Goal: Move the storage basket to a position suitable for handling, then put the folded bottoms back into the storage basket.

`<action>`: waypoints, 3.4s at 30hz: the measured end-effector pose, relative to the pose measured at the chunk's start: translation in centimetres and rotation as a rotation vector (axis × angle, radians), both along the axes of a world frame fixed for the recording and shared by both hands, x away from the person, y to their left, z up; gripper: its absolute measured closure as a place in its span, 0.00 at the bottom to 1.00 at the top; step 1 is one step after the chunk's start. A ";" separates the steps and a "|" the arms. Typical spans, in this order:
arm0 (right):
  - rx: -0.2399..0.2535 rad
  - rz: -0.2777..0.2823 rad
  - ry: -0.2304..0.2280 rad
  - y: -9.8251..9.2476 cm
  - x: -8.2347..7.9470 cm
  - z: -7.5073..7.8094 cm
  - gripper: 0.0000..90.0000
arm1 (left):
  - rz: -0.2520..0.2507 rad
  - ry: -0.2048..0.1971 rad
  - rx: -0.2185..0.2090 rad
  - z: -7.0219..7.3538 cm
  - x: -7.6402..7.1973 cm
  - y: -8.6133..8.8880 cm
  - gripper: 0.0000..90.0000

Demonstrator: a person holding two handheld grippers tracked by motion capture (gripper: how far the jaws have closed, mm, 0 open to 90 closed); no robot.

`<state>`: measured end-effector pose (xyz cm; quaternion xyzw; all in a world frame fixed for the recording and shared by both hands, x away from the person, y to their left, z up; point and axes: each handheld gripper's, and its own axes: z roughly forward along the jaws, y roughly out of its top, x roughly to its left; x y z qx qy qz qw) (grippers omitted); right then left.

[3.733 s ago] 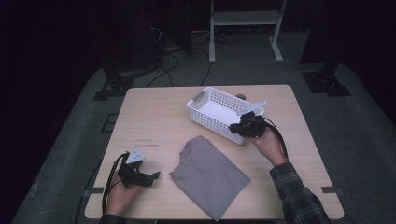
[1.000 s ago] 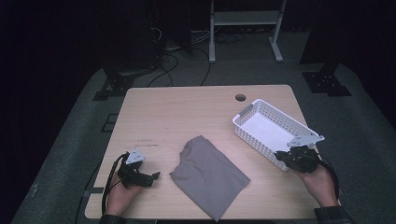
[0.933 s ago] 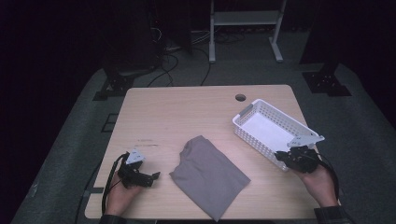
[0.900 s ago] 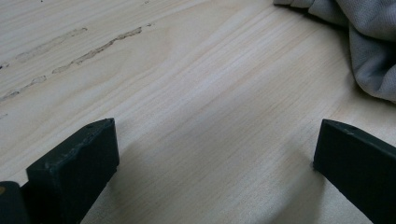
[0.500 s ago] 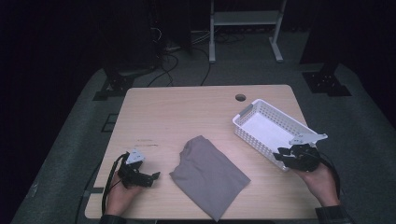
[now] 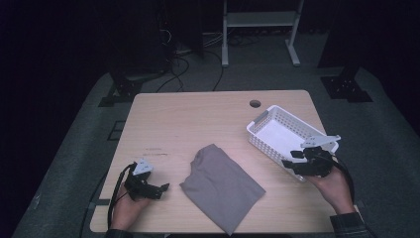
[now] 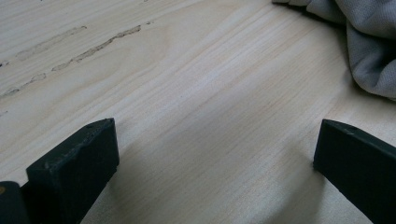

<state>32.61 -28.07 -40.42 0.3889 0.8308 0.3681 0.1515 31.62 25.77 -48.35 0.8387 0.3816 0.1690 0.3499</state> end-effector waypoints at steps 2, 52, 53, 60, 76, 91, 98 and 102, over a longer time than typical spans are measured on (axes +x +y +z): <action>0.008 0.006 0.001 0.2 0.2 0.0 0.50 | 0.000 0.000 0.000 0.0 0.0 0.0 0.00; 0.022 0.184 -0.004 9.7 2.9 -0.1 0.19 | 0.001 0.000 0.000 0.0 0.1 -0.2 0.00; 0.022 0.190 -0.003 10.1 3.0 -0.2 0.19 | 0.001 0.000 0.000 0.0 0.1 -0.2 0.00; 0.016 0.215 -0.004 11.5 3.4 -0.5 0.17 | 0.010 0.000 -0.001 0.0 0.1 -0.2 0.00; 0.003 0.228 0.015 13.5 3.9 -1.4 0.10 | 0.003 0.000 0.000 0.0 0.2 -0.1 0.00; -0.017 0.250 0.070 15.1 3.9 -3.2 0.02 | 0.004 0.000 -0.001 0.0 0.2 -0.2 0.00; -0.043 0.256 0.099 16.1 3.9 -4.3 0.00 | 0.000 0.000 0.000 0.0 0.2 -0.2 0.00; -0.067 0.257 0.108 16.8 3.8 -4.9 0.00 | 0.000 0.000 0.000 0.0 0.2 -0.2 0.00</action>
